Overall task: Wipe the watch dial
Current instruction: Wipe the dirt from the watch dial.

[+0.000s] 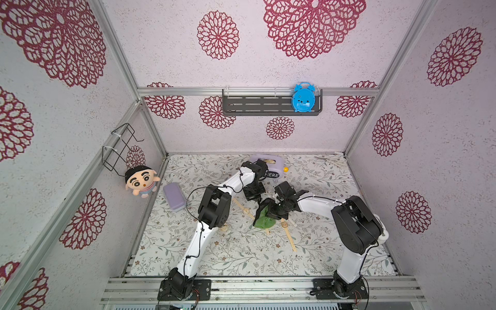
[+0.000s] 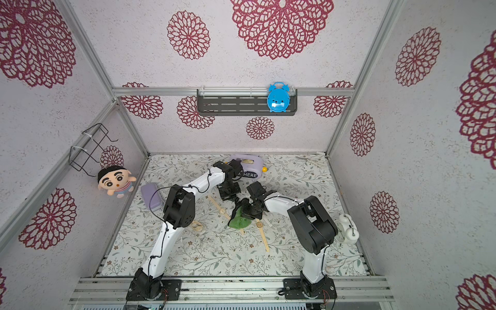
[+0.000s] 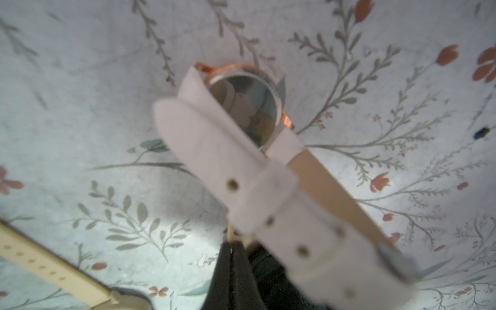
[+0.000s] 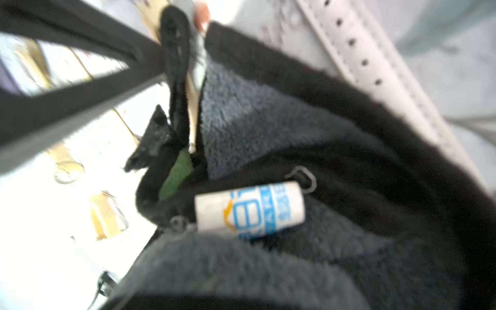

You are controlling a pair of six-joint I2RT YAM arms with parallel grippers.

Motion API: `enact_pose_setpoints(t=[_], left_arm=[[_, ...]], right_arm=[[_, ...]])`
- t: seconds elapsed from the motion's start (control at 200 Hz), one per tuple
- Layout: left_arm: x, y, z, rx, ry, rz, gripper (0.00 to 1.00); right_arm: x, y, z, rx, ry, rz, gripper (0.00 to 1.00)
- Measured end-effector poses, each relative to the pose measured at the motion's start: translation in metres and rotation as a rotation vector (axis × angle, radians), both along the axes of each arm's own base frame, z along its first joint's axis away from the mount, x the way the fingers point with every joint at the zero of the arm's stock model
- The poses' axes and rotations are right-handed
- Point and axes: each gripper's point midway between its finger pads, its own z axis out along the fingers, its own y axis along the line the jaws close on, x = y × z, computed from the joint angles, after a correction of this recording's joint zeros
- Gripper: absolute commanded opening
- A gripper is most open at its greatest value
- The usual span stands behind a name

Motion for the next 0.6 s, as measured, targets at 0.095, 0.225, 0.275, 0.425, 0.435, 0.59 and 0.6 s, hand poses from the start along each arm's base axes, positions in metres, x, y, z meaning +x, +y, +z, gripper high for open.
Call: enact_pose_setpoints(t=[0.095, 0.225, 0.275, 0.425, 0.435, 0.59, 0.6], left_arm=[[-0.001, 0.001, 0.0, 0.003, 0.004, 0.0, 0.0], [-0.001, 0.001, 0.0, 0.004, 0.007, 0.004, 0.0], [-0.001, 0.001, 0.0, 0.005, 0.007, 0.005, 0.0], [-0.002, 0.001, 0.0, 0.006, 0.01, 0.011, 0.0], [-0.002, 0.001, 0.0, 0.006, 0.01, 0.011, 0.0], [-0.002, 0.001, 0.0, 0.006, 0.01, 0.015, 0.0], [-0.002, 0.001, 0.0, 0.006, 0.01, 0.016, 0.0]], right_arm=[[-0.007, -0.006, 0.0, -0.041, 0.02, 0.032, 0.0], [-0.015, -0.012, 0.002, -0.08, 0.04, 0.068, 0.0], [-0.016, -0.014, 0.003, -0.088, 0.043, 0.079, 0.0], [-0.019, -0.019, 0.012, -0.097, 0.052, 0.092, 0.0], [-0.018, -0.019, 0.013, -0.094, 0.05, 0.091, 0.0], [-0.006, -0.021, 0.041, -0.015, 0.004, 0.066, 0.0], [-0.004, -0.021, 0.044, -0.007, -0.001, 0.063, 0.0]])
